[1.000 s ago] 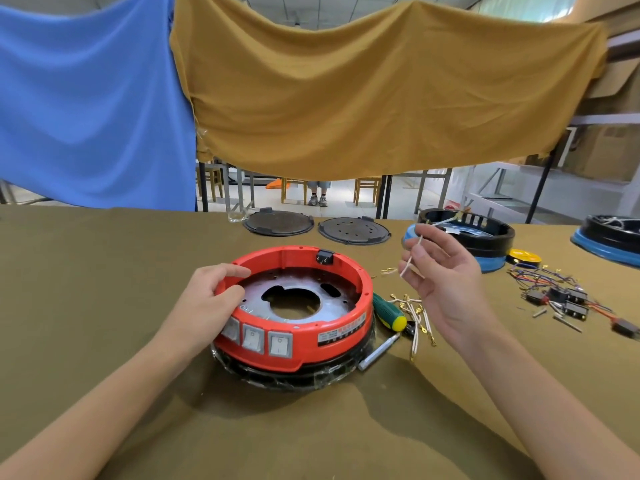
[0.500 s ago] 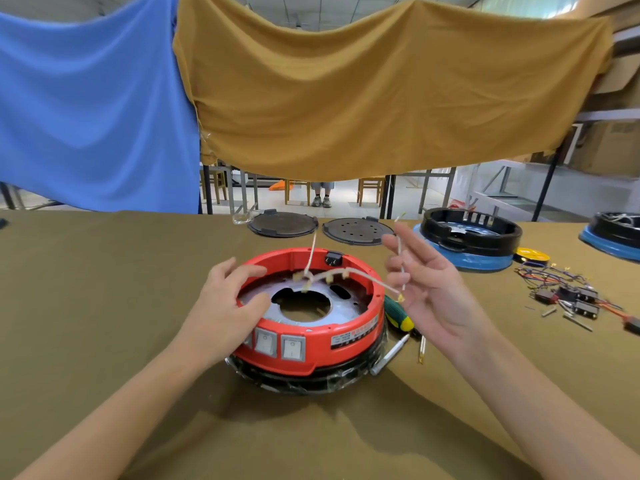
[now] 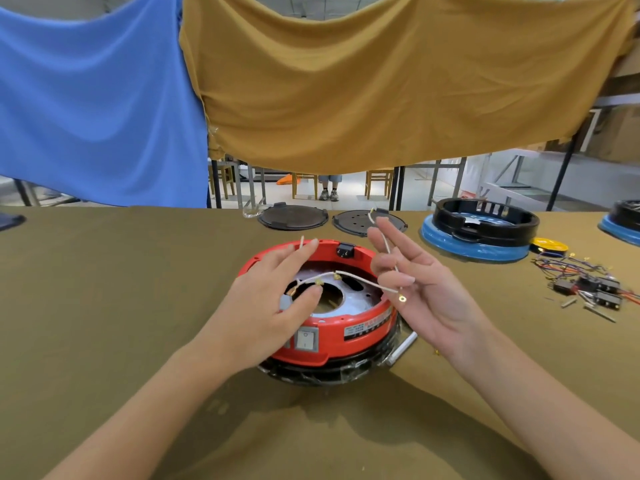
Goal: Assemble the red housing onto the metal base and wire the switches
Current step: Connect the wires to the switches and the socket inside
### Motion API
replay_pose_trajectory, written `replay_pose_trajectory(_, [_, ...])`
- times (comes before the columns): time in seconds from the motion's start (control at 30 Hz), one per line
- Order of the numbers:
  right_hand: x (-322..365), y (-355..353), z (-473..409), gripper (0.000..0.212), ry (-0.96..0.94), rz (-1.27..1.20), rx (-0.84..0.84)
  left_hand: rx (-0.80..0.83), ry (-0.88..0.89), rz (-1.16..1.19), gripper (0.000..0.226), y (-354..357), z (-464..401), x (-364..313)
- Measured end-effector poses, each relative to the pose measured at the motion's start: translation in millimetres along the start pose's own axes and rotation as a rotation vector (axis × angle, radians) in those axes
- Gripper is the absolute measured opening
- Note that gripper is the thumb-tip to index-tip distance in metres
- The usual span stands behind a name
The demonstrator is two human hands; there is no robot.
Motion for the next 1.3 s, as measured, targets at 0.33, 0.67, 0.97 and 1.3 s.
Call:
replay_pose_trajectory(0.33, [10.6,-2.0,6.4,0.033,-0.127,0.657,-0.176,-0.176,-0.013,0.183,0.052,-19.8,-0.8,3.8])
replay_pose_trajectory(0.67, [3.3,18.8,17.0,0.041,-0.460,1.582,-0.140,-0.110,-0.087,0.307,0.054,-6.6,-1.9,10.6])
replay_pose_trajectory(0.97, [-6.7,26.2,14.8,0.034,-0.503,1.660,-0.069,0.003,0.009,0.399,0.056,-0.3,-1.6,-5.0])
replay_pose_trajectory(1.3, [-0.6,28.1,16.7,0.021,-0.567,1.649,-0.146,0.050,0.077,0.498,0.054,-0.5,1.8,-10.3])
Point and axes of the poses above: each hand's wrist, its own z-axis away from the middle knuckle, its own y-axis out of the palm, x = y × z, the point moved 7 cm from there along -z, towards the middle knuckle, and after that the axes turned 1 degree about -z, right-handed, at the moved point
